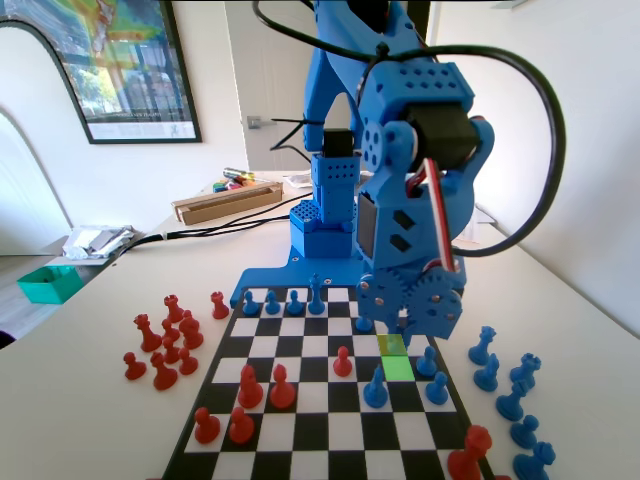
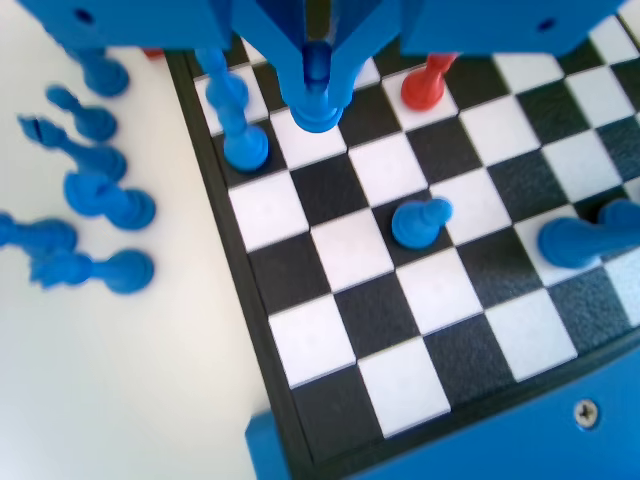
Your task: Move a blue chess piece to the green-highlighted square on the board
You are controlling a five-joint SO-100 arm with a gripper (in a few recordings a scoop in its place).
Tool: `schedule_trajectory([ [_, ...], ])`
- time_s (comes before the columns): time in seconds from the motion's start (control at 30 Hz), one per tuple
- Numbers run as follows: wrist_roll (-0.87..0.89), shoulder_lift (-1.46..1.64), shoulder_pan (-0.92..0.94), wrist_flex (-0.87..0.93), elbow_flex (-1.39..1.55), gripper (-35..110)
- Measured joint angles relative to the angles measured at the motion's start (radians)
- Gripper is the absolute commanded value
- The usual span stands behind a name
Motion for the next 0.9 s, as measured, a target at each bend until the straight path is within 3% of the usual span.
schedule_trajectory([
  [0.9,-0.028,-0.058,-0.015,-0.107,0.02,1],
])
